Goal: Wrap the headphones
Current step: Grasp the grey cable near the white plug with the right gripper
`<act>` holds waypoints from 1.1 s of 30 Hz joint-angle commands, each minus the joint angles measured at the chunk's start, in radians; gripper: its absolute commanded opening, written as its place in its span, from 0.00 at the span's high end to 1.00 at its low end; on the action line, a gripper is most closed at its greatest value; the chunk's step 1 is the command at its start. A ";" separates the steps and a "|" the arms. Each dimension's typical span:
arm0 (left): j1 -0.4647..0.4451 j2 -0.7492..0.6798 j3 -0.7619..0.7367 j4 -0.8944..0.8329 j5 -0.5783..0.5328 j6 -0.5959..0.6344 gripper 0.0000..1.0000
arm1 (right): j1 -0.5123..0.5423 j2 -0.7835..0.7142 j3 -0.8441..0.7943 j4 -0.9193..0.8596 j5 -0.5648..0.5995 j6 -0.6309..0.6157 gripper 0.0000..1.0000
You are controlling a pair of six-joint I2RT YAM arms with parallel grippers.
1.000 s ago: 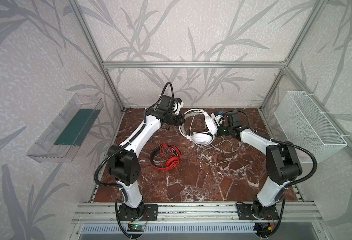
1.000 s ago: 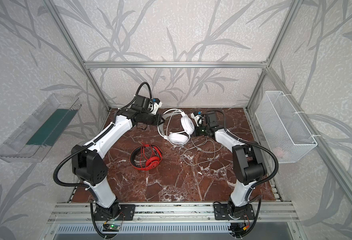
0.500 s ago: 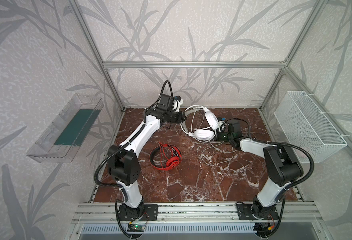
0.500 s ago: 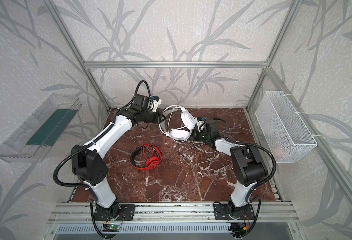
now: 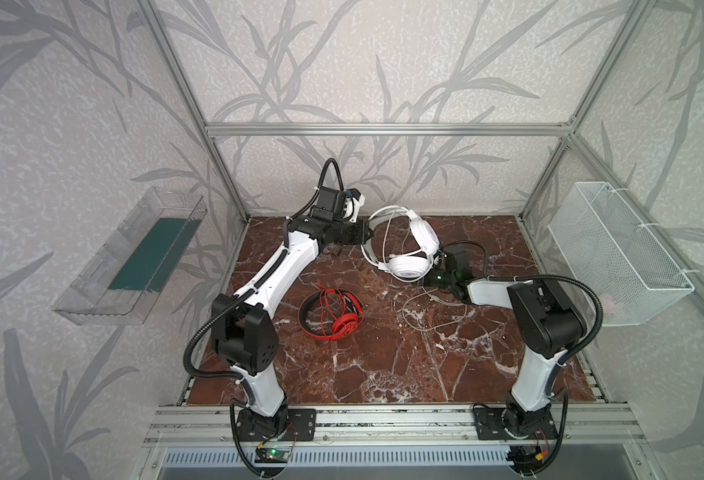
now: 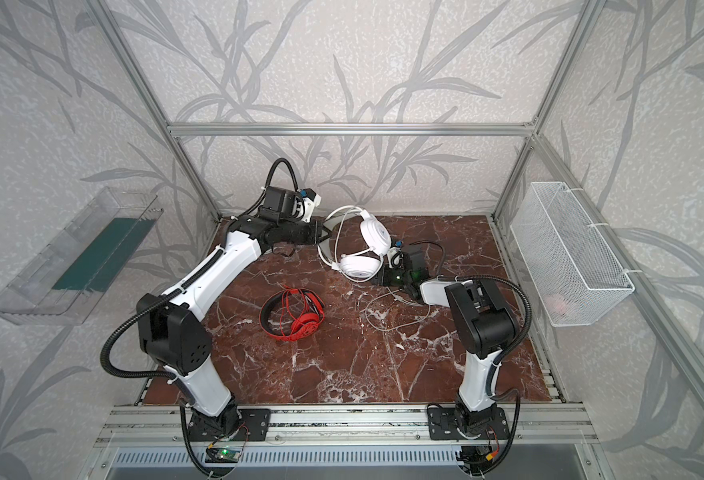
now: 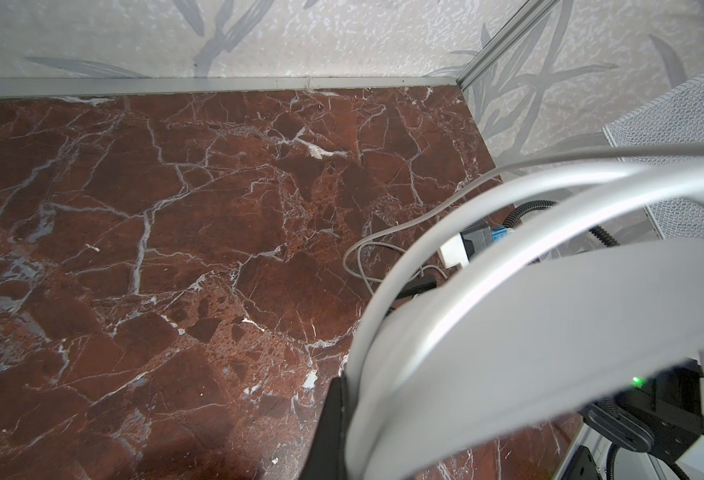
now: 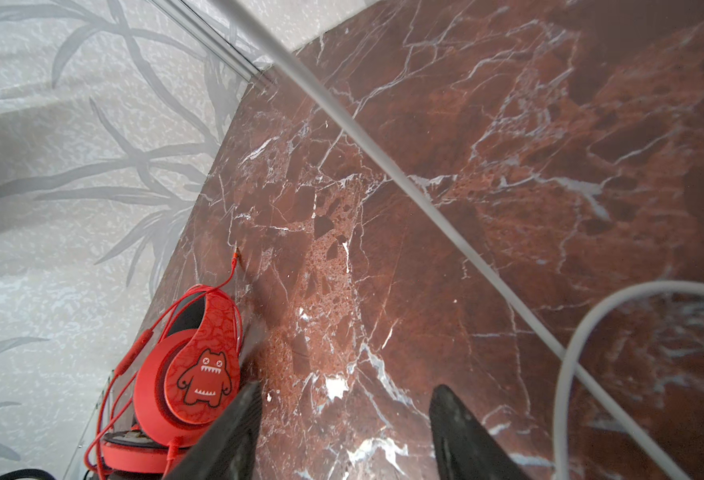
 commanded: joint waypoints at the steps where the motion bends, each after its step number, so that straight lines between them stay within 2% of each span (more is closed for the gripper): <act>1: 0.002 -0.064 0.015 0.012 0.042 -0.012 1.00 | -0.007 -0.055 -0.011 -0.023 0.061 -0.124 0.35; 7: 0.002 -0.084 0.027 -0.013 0.053 -0.005 1.00 | -0.022 -0.073 0.026 -0.126 0.079 -0.274 0.34; 14: 0.002 -0.111 0.026 -0.012 0.061 -0.018 1.00 | -0.023 -0.047 0.103 -0.159 0.080 -0.339 0.34; 21: 0.002 -0.136 0.021 -0.004 0.069 -0.036 1.00 | -0.021 0.049 0.188 -0.117 0.075 -0.309 0.34; 27: 0.002 -0.153 0.017 0.021 0.077 -0.062 1.00 | -0.021 0.135 0.250 -0.081 0.063 -0.271 0.38; 33: 0.002 -0.157 0.037 0.014 0.060 -0.065 1.00 | -0.020 0.163 0.236 -0.019 0.035 -0.208 0.49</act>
